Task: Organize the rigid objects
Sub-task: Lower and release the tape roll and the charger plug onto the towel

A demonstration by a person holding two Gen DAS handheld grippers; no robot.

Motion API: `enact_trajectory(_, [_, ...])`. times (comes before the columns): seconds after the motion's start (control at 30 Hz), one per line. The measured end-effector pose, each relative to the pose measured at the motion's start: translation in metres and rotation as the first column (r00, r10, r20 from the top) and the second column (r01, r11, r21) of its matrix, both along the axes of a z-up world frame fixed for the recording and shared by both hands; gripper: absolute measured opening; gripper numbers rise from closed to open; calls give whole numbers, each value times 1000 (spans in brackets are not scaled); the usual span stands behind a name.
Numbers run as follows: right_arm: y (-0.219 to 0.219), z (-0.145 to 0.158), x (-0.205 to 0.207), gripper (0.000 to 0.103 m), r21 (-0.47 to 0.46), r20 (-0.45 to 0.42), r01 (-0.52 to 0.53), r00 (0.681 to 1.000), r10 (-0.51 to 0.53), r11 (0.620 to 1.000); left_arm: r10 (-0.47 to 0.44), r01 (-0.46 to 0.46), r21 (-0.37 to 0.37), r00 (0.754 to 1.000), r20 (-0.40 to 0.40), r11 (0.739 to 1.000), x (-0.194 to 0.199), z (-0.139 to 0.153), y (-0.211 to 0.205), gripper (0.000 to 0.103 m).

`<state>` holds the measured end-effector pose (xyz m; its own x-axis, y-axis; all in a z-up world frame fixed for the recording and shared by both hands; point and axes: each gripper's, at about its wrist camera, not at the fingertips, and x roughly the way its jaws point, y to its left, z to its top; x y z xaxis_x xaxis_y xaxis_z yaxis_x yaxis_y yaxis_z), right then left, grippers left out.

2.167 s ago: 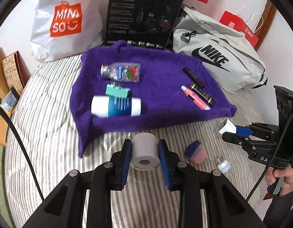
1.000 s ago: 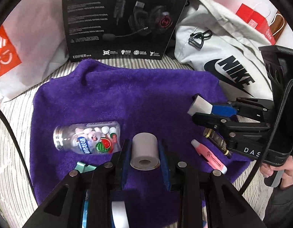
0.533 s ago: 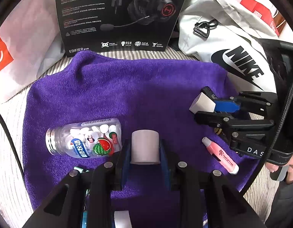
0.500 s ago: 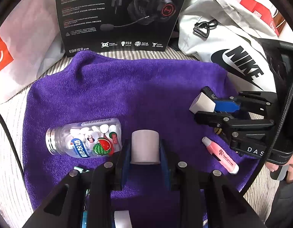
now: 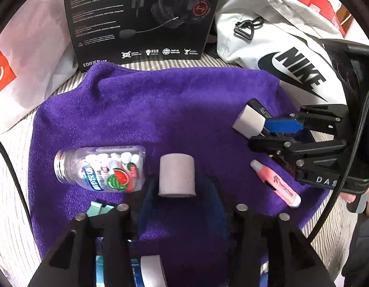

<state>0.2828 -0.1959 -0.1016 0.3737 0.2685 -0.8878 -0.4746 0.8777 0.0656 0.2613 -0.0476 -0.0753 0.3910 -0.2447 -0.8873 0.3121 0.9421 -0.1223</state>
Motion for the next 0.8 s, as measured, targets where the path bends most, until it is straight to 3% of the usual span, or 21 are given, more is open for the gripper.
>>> enact_trajectory(0.2, [-17,13,-19,37,15,-10,46,999,-46,999,-10,10,44,1000,-2,999,-9,-3,-7,65])
enact_trajectory(0.33, [-30,31,-43,46,27,29,79,996,-80,997,0,0,47,1000,1,999,-17,1,-12,65])
enact_trajectory(0.8, [-63,69,-144,54,111,86,189,976,-198,976,-59,58,11,994,89,998,-87,47,-28,69])
